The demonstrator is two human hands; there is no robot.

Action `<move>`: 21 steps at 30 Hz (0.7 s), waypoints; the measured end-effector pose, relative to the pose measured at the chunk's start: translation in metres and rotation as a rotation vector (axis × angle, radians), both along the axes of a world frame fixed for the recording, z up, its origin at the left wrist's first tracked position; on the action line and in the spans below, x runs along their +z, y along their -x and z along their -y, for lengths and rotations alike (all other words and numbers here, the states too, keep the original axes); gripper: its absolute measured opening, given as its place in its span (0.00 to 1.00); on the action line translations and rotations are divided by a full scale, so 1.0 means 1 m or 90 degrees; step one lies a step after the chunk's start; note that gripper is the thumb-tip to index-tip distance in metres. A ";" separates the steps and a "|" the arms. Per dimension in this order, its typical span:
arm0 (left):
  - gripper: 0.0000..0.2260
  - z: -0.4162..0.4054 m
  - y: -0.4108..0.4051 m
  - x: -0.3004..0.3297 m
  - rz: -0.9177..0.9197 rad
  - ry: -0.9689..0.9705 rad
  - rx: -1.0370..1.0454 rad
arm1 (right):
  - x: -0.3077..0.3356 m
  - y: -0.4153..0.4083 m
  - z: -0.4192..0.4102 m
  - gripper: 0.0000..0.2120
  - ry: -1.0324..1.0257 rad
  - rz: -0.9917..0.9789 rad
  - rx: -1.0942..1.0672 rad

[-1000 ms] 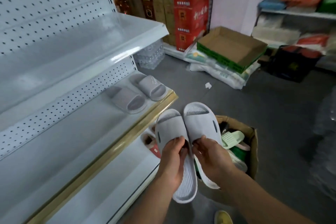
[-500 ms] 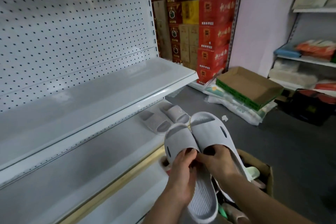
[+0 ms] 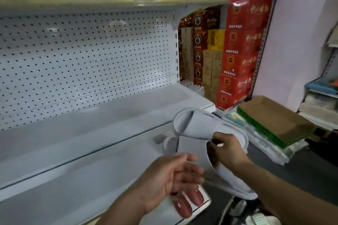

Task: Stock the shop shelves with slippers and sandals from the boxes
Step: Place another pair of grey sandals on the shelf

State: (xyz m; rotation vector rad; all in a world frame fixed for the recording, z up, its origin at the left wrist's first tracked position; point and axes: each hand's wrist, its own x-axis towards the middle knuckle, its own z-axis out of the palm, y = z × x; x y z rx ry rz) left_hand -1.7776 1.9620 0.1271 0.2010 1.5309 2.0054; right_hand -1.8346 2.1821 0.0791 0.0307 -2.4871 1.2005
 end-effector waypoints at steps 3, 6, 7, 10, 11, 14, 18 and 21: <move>0.10 0.003 0.035 0.012 -0.088 0.106 0.254 | 0.019 0.030 -0.025 0.02 -0.090 -0.038 0.099; 0.09 -0.008 0.072 0.015 -0.114 0.145 0.382 | 0.038 0.057 -0.039 0.06 -0.159 -0.048 0.186; 0.11 -0.015 0.082 0.013 -0.104 0.141 0.367 | 0.043 0.067 -0.043 0.06 -0.183 -0.055 0.216; 0.16 -0.034 0.104 0.012 -0.064 0.135 0.303 | 0.056 0.094 -0.050 0.10 -0.230 -0.064 0.322; 0.16 -0.038 0.109 0.013 -0.069 0.142 0.300 | 0.058 0.102 -0.052 0.11 -0.238 -0.059 0.363; 0.16 -0.046 0.119 0.012 -0.087 0.157 0.309 | 0.062 0.123 -0.056 0.10 -0.254 -0.033 0.427; 0.16 -0.049 0.128 0.004 -0.102 0.177 0.325 | 0.064 0.146 -0.059 0.07 -0.271 -0.021 0.435; 0.17 -0.047 0.144 0.002 -0.074 0.142 0.356 | 0.074 0.170 -0.054 0.05 -0.290 -0.049 0.442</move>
